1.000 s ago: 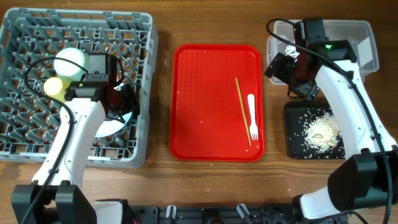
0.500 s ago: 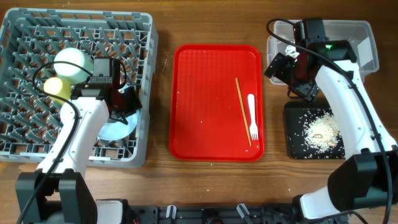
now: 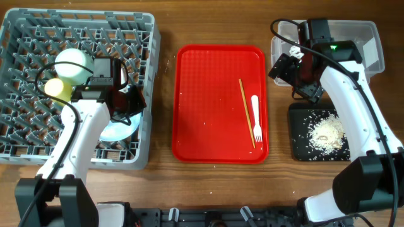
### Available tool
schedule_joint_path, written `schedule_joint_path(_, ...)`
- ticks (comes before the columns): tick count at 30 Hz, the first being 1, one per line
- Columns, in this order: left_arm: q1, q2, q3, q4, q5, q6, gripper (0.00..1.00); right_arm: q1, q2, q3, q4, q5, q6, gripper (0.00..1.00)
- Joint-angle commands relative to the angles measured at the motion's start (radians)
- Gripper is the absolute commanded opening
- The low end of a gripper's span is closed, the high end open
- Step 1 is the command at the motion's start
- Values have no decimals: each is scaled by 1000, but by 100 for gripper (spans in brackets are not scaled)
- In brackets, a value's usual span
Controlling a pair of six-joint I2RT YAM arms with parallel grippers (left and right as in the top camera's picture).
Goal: Sort waste into correct bins and load items into the dishwasher rack
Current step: 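Tilt the plate upright between the rack tines with the left gripper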
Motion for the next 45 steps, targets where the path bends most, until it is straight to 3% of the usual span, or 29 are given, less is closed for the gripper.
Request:
schedule_joint_path(1,-34,0,5,-3,34,-10,4,1,-3,-9,-2,-2,-14,100)
schedule_joint_path(20,-34,27,5,-43,-51,-18,4,1,-3,-9,-1,-51,-13,100)
schedule_joint_path(35,-38,-233,172,-215,-66,-24,4,1,-3,-9,3,-58,-14,100)
schedule_joint_path(40,130,-382,309,-307,-229,-123,4,1,-3,-9,2,-57,-47,100)
schedule_joint_path(45,498,-472,314,-328,-223,-116,4,1,-3,-9,24,-58,-64,100)
